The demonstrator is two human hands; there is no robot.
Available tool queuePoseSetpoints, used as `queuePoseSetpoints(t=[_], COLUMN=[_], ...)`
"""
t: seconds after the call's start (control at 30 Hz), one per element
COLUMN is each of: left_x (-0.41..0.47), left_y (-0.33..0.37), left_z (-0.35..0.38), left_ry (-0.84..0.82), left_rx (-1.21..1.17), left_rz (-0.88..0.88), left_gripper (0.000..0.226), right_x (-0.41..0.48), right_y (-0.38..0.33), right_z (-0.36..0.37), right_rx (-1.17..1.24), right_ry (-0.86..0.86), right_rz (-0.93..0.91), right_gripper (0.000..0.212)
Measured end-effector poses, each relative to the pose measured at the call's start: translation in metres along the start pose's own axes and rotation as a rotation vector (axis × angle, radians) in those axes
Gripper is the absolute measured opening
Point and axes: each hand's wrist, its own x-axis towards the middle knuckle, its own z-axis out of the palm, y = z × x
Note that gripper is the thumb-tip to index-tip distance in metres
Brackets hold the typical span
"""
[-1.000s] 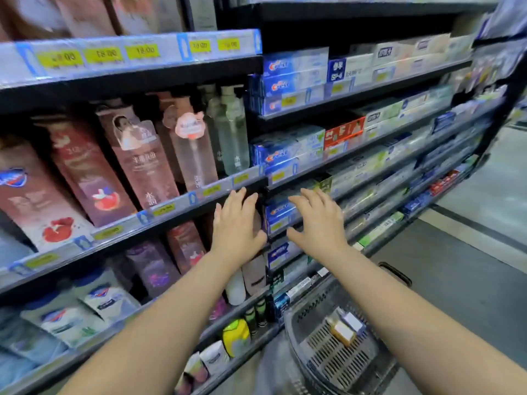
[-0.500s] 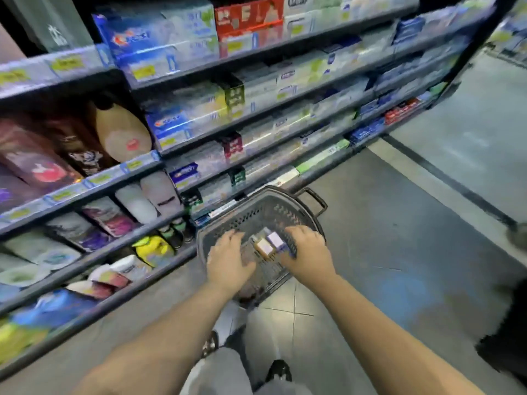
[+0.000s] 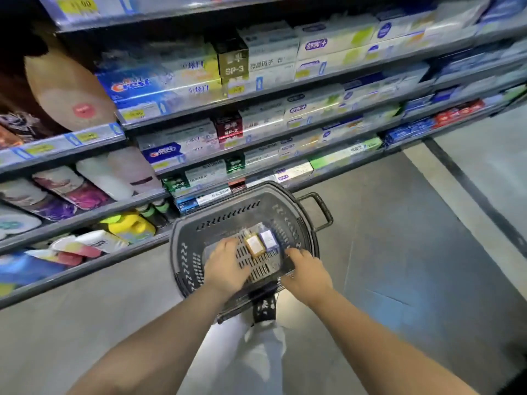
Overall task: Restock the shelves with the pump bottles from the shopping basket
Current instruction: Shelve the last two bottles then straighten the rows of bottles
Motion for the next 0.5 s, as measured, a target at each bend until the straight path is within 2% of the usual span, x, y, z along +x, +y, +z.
queuePoseSetpoints(t=[0.1,0.23,0.4,0.5], left_x=[0.036,0.082,0.141,0.188], left_y=[0.011,0.002,-0.036,-0.065], left_z=[0.022,0.053,0.112,0.153], left_ry=[0.003,-0.034,-0.19,-0.272], left_rx=[-0.016,-0.009,0.056,0.215], left_rz=[-0.047,-0.107,-0.203,-0.161], left_gripper=[0.059,0.068,0.074,0.078], right_x=[0.042,0.105,0.199,0.257], right_y=[0.019,0.041,0.066,0.083], right_z=[-0.01,-0.003,0.04,0.086], right_rx=[0.008,0.003,-0.047,-0.108], right_ry=[-0.045,-0.117,-0.232,-0.267], right_rz=[-0.003,-0.055,-0.114,-0.146], right_gripper=[0.056,0.056,0.062,0.069])
